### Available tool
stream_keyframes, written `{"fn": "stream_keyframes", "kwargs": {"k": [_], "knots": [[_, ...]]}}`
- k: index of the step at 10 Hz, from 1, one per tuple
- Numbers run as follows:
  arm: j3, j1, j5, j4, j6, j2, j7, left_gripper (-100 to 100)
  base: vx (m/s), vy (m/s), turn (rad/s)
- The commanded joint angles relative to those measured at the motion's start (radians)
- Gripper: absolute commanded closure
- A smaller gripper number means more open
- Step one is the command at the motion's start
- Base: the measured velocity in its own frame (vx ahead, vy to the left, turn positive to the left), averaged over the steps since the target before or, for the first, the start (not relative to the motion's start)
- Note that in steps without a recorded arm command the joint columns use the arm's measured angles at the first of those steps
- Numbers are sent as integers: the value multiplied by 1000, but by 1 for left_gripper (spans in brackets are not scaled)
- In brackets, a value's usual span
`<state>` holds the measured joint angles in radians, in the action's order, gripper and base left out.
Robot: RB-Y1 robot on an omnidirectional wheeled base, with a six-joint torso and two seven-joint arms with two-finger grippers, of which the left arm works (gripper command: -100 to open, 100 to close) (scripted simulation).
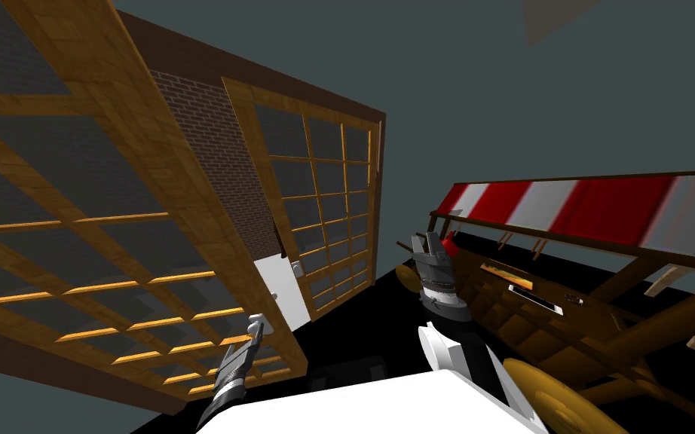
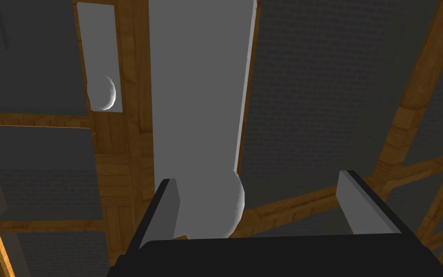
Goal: Pull the door open
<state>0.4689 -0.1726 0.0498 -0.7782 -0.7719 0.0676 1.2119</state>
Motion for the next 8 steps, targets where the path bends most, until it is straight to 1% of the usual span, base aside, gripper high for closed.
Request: {"fn": "stream_keyframes", "kwargs": {"k": [1, 3, 4, 7, 8], "knots": [[22, -25, -17, 25, 6, 17, -29, 100, -90, -12, 21], [22, -25, -17, 25, 6, 17, -29, 100, -49, 2, -17], [22, -25, -17, 8, 6, 17, -29, 100, 0, 0, 0], [22, -25, -17, 23, 6, 17, -29, 100, 5, -7, 12], [22, -25, -17, 19, 6, 17, -29, 100, 0, 0, 0]]}}
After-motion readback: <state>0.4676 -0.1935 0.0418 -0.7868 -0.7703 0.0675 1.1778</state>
